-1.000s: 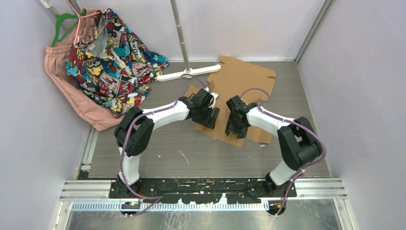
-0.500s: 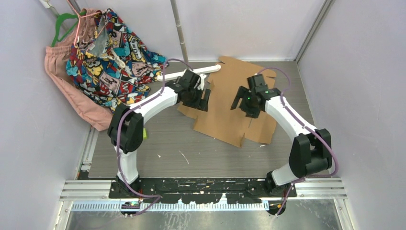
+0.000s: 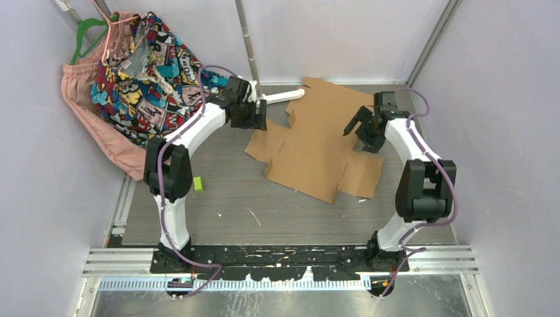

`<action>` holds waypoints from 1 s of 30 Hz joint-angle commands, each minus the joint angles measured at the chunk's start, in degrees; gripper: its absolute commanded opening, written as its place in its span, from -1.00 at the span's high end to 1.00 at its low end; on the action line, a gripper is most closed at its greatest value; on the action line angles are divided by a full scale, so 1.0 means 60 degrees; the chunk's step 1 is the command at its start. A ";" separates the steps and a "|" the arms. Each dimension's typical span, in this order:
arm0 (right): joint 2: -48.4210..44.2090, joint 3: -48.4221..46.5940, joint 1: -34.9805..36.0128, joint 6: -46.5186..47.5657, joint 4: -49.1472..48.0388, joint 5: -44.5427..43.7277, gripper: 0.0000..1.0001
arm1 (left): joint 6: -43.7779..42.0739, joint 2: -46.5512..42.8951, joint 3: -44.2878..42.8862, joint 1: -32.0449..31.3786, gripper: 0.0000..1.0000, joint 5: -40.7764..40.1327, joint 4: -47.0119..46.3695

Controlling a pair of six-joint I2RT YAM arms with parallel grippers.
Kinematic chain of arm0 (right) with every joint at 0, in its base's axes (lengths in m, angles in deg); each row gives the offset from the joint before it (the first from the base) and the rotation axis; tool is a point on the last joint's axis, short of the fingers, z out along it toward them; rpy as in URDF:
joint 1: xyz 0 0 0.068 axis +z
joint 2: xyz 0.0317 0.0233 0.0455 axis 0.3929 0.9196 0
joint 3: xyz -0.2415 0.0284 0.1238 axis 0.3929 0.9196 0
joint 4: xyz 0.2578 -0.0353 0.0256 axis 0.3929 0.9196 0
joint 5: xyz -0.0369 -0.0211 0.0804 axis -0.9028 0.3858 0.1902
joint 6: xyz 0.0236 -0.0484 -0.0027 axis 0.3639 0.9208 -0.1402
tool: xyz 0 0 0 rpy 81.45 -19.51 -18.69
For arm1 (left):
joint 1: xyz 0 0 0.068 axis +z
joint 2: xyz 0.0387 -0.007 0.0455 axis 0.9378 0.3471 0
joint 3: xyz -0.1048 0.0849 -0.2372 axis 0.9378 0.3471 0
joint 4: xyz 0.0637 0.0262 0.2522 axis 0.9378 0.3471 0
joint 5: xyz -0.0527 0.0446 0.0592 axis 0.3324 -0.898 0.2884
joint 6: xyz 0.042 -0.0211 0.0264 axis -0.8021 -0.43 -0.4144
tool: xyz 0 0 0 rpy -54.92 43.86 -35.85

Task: Fold the paper box

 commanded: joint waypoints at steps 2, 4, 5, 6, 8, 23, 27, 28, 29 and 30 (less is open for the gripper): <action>0.0767 -0.0849 -0.1168 -0.0532 -0.0791 0.0317 -0.77 | -0.0352 0.0945 -0.1210 0.0279 -0.56 -0.0125 0.0412; 0.1168 -0.1138 -0.1335 -0.0696 -0.0912 0.0369 -0.76 | -0.0419 0.1318 -0.1727 0.0454 -0.56 -0.0163 0.0617; 0.1428 -0.1310 -0.1395 -0.0757 -0.0920 0.0305 -0.76 | -0.0463 0.1506 -0.1931 0.0534 -0.56 -0.0182 0.0790; 0.1598 -0.1441 -0.1437 -0.0799 -0.0963 0.0264 -0.76 | -0.0487 0.1652 -0.2125 0.0608 -0.56 -0.0227 0.0899; 0.1952 -0.1741 -0.1568 -0.0879 -0.1075 0.0184 -0.75 | -0.0532 0.1936 -0.2378 0.0742 -0.56 -0.0290 0.1009; 0.3760 -0.2312 -0.2254 -0.1119 -0.2183 0.0367 -0.73 | -0.0595 0.3086 -0.3104 0.1298 -0.55 -0.0191 0.1285; 0.3838 -0.2035 -0.2277 -0.1147 -0.2530 0.0397 -0.72 | -0.0574 0.3199 -0.3168 0.1317 -0.55 -0.0075 0.1335; 0.3890 -0.1913 -0.2286 -0.1198 -0.2721 0.0450 -0.72 | -0.0567 0.3202 -0.3157 0.1318 -0.55 -0.0048 0.1332; 0.3940 -0.1811 -0.2285 -0.1226 -0.2872 0.0499 -0.71 | -0.0553 0.3217 -0.3143 0.1314 -0.55 -0.0008 0.1330; 0.3992 -0.1707 -0.2290 -0.1254 -0.3053 0.0600 -0.69 | -0.0551 0.3221 -0.3123 0.1317 -0.55 0.0028 0.1320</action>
